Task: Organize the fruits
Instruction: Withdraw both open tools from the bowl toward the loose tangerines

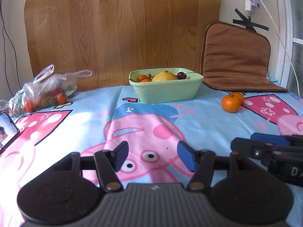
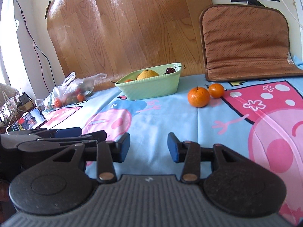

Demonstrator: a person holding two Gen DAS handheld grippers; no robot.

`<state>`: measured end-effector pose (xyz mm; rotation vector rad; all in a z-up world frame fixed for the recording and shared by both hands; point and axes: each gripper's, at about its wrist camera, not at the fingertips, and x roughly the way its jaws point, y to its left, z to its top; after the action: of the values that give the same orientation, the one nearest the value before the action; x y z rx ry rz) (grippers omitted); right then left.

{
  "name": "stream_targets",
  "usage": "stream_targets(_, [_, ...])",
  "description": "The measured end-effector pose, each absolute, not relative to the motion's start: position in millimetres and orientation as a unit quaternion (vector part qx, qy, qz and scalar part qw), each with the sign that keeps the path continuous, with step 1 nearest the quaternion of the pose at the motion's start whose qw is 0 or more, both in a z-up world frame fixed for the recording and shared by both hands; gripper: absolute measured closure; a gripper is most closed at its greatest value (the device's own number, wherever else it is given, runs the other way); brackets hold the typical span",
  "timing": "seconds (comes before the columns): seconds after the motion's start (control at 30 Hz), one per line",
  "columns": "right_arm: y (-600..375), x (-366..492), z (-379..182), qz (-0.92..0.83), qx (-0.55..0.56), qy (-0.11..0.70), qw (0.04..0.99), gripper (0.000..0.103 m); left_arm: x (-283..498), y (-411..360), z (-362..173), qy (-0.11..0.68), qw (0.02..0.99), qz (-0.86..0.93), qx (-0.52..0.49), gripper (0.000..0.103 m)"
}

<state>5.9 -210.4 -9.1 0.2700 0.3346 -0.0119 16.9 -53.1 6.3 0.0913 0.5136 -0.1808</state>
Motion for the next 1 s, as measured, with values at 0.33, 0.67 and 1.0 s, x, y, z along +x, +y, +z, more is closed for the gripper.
stream_targets(0.33, [-210.8, 6.2, -9.0, 0.003, 0.143, 0.167, 0.975, 0.051, 19.2, -46.6, 6.2, 0.256, 0.961, -0.104, 0.022, 0.044])
stream_targets(0.67, [-209.9, 6.3, -8.8, 0.006, 0.141, 0.168, 0.976, 0.051, 20.1, -44.4, 6.2, 0.257, 0.960, -0.111, 0.012, 0.044])
stream_targets(1.0, [-211.4, 6.5, -7.9, 0.008, 0.148, 0.168, 0.975, 0.051, 22.0, -45.3, 5.5, 0.264, 0.958, -0.112, 0.010, 0.043])
